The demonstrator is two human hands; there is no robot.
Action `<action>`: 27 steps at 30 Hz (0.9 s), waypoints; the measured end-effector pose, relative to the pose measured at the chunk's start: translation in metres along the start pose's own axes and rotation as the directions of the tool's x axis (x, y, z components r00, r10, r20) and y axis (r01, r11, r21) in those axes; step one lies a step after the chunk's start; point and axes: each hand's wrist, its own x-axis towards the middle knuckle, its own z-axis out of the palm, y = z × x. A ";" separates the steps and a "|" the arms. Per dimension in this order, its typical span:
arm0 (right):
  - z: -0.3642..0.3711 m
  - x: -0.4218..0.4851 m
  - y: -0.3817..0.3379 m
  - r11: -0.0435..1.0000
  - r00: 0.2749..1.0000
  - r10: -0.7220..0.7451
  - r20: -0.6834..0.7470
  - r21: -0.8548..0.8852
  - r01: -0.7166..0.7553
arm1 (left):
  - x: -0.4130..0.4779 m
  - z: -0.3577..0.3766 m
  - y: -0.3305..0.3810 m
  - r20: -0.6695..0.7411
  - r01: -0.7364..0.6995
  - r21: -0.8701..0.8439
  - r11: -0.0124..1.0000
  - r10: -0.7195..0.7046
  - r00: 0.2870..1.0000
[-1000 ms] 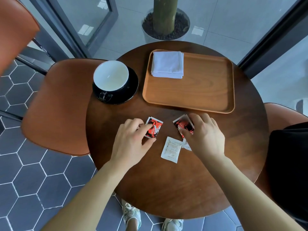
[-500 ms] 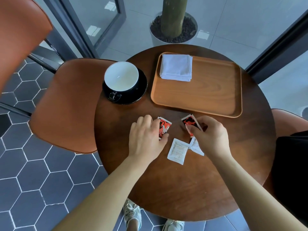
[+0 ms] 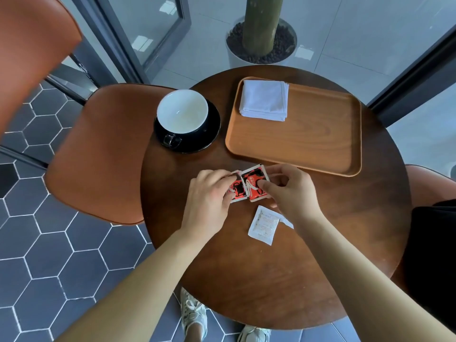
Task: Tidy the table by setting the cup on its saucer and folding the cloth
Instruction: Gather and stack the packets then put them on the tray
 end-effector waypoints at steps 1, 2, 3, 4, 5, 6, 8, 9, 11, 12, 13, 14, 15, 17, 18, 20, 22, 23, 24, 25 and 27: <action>0.003 0.002 -0.002 1.000 1.000 0.003 0.004 -0.026 -0.002 | -0.001 -0.001 0.001 -0.007 0.002 -0.042 0.999 -0.003 1.000; 0.005 0.004 -0.003 0.999 1.000 0.015 0.001 -0.042 -0.015 | -0.002 -0.001 0.002 -0.030 0.028 -0.077 0.997 -0.031 0.999; 0.008 0.005 -0.004 0.998 1.000 0.029 -0.004 -0.051 -0.029 | -0.005 -0.004 0.004 -0.055 0.080 -0.108 0.991 -0.087 0.995; 0.011 0.005 -0.005 0.998 0.999 0.040 -0.011 -0.057 -0.040 | -0.008 -0.006 0.006 -0.079 0.141 -0.143 0.980 -0.153 0.985; 0.015 0.004 -0.006 0.997 0.998 0.051 -0.022 -0.052 -0.052 | -0.011 -0.007 0.009 -0.093 0.204 -0.188 0.961 -0.224 0.970; 0.020 0.003 -0.007 0.997 0.997 0.069 -0.033 -0.027 -0.070 | -0.013 -0.009 0.012 -0.097 0.262 -0.239 0.935 -0.292 0.952; 0.030 0.001 -0.010 0.992 0.992 0.119 -0.033 0.055 -0.117 | -0.016 -0.011 0.018 -0.062 0.360 -0.329 0.873 -0.400 0.914; 0.035 0.000 -0.011 0.990 0.991 0.129 -0.028 0.066 -0.127 | -0.015 -0.012 0.021 -0.029 0.399 -0.363 0.842 -0.438 0.898; 0.042 -0.001 -0.009 0.991 0.998 0.067 -0.021 -0.115 -0.069 | -0.014 -0.015 0.025 0.037 0.465 -0.423 0.778 -0.498 0.867; 0.043 -0.002 -0.008 0.966 1.000 0.010 -0.022 -0.257 -0.016 | -0.012 -0.015 0.025 0.063 0.493 -0.446 0.747 -0.524 0.849; 0.044 -0.003 -0.006 0.925 0.998 -0.047 -0.034 -0.379 0.030 | -0.011 -0.016 0.026 0.086 0.522 -0.468 0.713 -0.551 0.830; 0.042 -0.004 -0.005 0.889 0.994 -0.092 -0.054 -0.453 0.057 | -0.010 -0.016 0.026 0.106 0.549 -0.494 0.675 -0.580 0.808; 0.041 -0.003 -0.004 0.871 0.990 -0.119 -0.077 -0.487 0.067 | -0.009 -0.017 0.026 0.123 0.572 -0.521 0.634 -0.608 0.785; 0.040 -0.001 -0.004 0.852 0.988 -0.117 -0.101 -0.522 0.047 | -0.006 -0.016 0.025 0.149 0.608 -0.576 0.547 -0.661 0.735; 0.041 0.001 -0.004 0.849 0.989 -0.106 -0.101 -0.528 0.037 | -0.004 -0.016 0.025 0.163 0.619 -0.601 0.505 -0.682 0.713; 0.046 0.003 -0.004 0.850 0.992 -0.090 -0.086 -0.526 0.031 | 0.000 -0.014 0.025 0.190 0.634 -0.638 0.437 -0.709 0.679; 0.051 0.003 -0.004 0.857 0.993 -0.083 -0.084 -0.515 0.029 | 0.003 -0.014 0.027 0.208 0.645 -0.646 0.408 -0.719 0.664; 0.053 0.003 -0.004 0.862 0.993 -0.078 -0.088 -0.506 0.023 | 0.005 -0.014 0.029 0.215 0.650 -0.644 0.405 -0.719 0.661; 0.054 0.002 -0.004 0.867 0.993 -0.068 -0.093 -0.498 0.012 | 0.006 -0.013 0.030 0.223 0.653 -0.644 0.398 -0.719 0.658; 0.054 0.002 -0.005 0.875 0.994 -0.050 -0.099 -0.485 -0.004 | 0.008 -0.012 0.030 0.236 0.657 -0.652 0.379 -0.721 0.651; 0.053 0.003 -0.006 0.893 0.995 -0.011 -0.102 -0.449 -0.036 | 0.010 -0.011 0.032 0.271 0.664 -0.677 0.317 -0.732 0.625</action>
